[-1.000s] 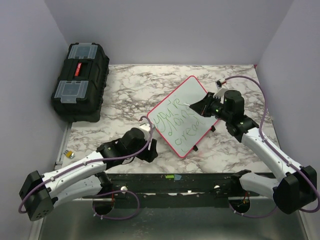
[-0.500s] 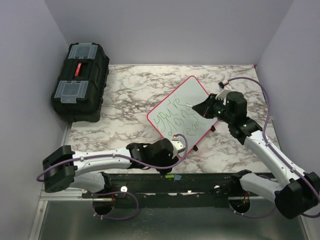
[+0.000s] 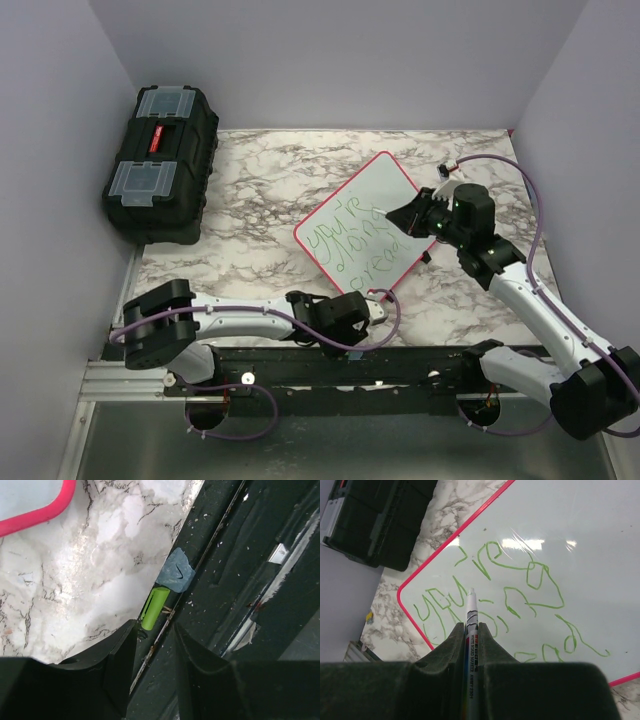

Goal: Write a sentence on the whiteboard
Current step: Put down the whiteboard marker without the cap at the center of the board.

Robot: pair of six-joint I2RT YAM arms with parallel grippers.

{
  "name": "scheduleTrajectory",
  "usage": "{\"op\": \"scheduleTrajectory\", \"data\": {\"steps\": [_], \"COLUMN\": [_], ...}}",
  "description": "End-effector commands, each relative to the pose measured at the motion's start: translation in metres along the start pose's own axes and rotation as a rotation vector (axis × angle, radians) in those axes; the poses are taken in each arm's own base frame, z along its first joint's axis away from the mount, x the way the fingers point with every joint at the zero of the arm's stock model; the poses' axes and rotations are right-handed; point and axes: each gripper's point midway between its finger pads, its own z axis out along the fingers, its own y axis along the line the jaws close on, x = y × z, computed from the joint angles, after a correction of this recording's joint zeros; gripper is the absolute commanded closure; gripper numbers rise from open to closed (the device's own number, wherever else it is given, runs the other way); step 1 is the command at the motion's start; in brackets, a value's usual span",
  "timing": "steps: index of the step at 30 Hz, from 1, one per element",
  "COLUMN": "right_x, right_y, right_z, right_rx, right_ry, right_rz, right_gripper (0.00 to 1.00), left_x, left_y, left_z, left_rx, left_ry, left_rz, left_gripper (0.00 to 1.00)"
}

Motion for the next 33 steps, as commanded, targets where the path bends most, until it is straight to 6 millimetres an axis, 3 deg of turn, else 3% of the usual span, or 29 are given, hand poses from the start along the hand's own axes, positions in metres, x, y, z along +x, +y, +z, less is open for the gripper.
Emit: {"op": "scheduleTrajectory", "data": {"steps": [1,12,22,33], "right_x": [0.0,0.003,0.006,0.005], "right_y": [-0.002,-0.007,-0.009,-0.006], "right_z": [-0.003,0.0,0.003,0.0], "right_rx": [0.019,0.034,0.039,0.027], "right_ry": [-0.002,0.007,0.017,0.013], "right_rz": [-0.013,-0.013,-0.012,-0.012], "right_gripper": [0.99,0.99,0.99,0.99], "left_x": [0.0,0.008,0.014,0.02], "left_y": [-0.001,-0.001,-0.013,0.013], "left_z": [0.01,0.028,0.028,0.045], "left_rx": [-0.015,-0.017,-0.007,-0.183], "left_ry": [0.04,0.113,0.13,0.2], "left_rz": [0.045,0.064,0.078,0.08], "left_gripper": [0.64,0.71,0.75,0.7]}}
